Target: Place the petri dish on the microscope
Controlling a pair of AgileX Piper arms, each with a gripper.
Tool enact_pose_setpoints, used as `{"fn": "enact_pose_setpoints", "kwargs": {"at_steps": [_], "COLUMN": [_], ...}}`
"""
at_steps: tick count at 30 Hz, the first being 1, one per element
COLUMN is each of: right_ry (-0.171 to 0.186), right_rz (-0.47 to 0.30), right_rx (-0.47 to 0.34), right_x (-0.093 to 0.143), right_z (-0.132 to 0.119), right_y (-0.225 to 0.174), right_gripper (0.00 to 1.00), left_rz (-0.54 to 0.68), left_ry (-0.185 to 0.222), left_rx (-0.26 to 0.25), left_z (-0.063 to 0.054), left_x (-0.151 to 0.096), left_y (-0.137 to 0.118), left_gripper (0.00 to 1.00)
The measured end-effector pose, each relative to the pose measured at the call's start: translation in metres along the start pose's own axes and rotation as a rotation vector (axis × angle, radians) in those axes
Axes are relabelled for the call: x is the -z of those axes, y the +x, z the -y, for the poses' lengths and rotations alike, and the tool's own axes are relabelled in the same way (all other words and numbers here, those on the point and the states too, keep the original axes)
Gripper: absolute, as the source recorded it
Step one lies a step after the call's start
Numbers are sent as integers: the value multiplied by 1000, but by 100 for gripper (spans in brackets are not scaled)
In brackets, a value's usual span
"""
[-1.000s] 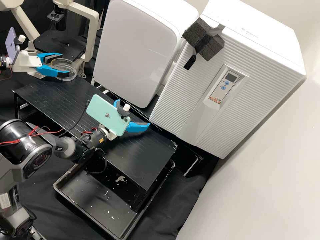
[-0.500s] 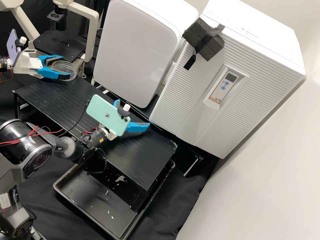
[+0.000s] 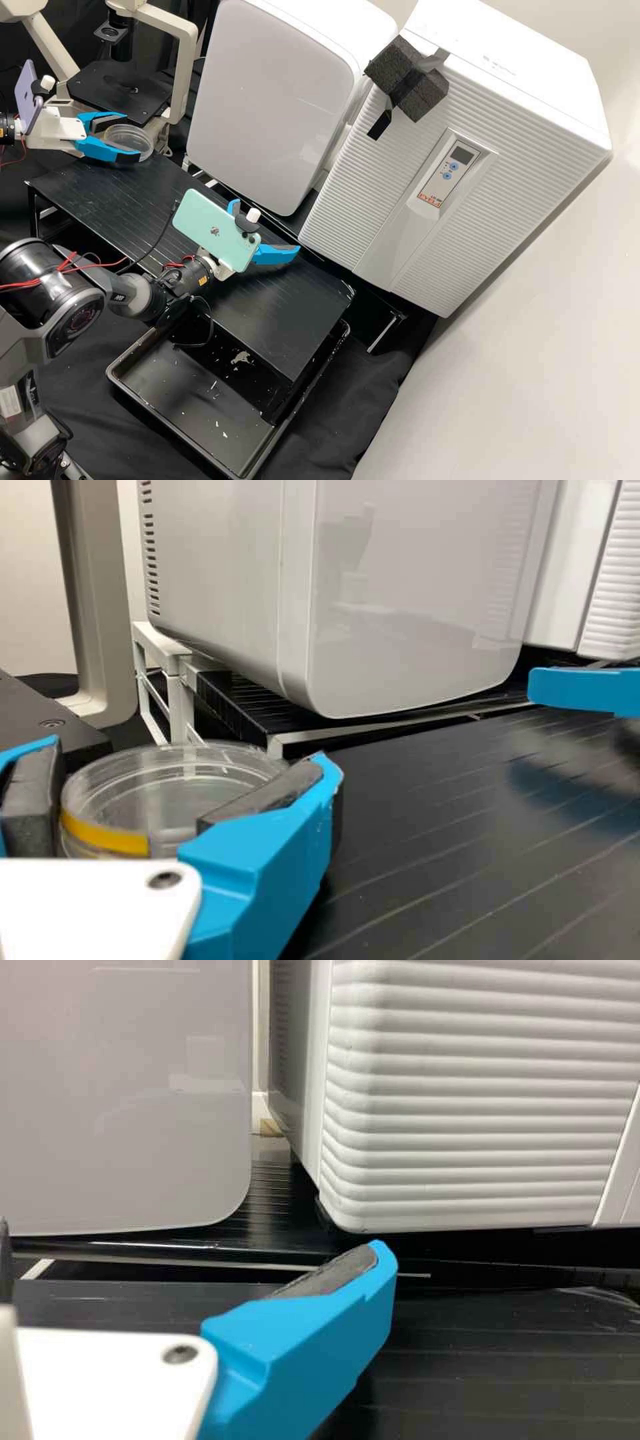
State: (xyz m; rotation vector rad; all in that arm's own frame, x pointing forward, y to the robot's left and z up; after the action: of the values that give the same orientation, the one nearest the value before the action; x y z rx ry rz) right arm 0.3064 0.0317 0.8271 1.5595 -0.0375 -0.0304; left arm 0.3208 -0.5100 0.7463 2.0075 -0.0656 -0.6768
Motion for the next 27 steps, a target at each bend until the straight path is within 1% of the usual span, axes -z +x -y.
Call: {"fn": "enact_pose_setpoints", "kwargs": {"at_steps": [2, 12, 15, 19, 21, 27], "right_ry": [0, 0, 0, 0, 0, 0], "right_rz": [0, 0, 0, 0, 0, 0], "right_rx": [0, 0, 0, 0, 0, 0], "right_x": [0, 0, 0, 0, 0, 0], "right_z": [0, 0, 0, 0, 0, 0], "right_y": [0, 0, 0, 0, 0, 0], "right_gripper": [100, 100, 100, 100, 100, 100], "left_rz": [6, 6, 7, 3, 6, 12], "left_ry": [5, 5, 1, -7, -8, -8], "left_rx": [4, 4, 8, 29, 34, 33], "left_z": [0, 0, 3, 11, 13, 13], "left_x": [-1, -1, 1, 4, 4, 3], "left_y": [0, 0, 1, 7, 9, 10], "left_gripper": [100, 100, 100, 100, 100, 100]}}
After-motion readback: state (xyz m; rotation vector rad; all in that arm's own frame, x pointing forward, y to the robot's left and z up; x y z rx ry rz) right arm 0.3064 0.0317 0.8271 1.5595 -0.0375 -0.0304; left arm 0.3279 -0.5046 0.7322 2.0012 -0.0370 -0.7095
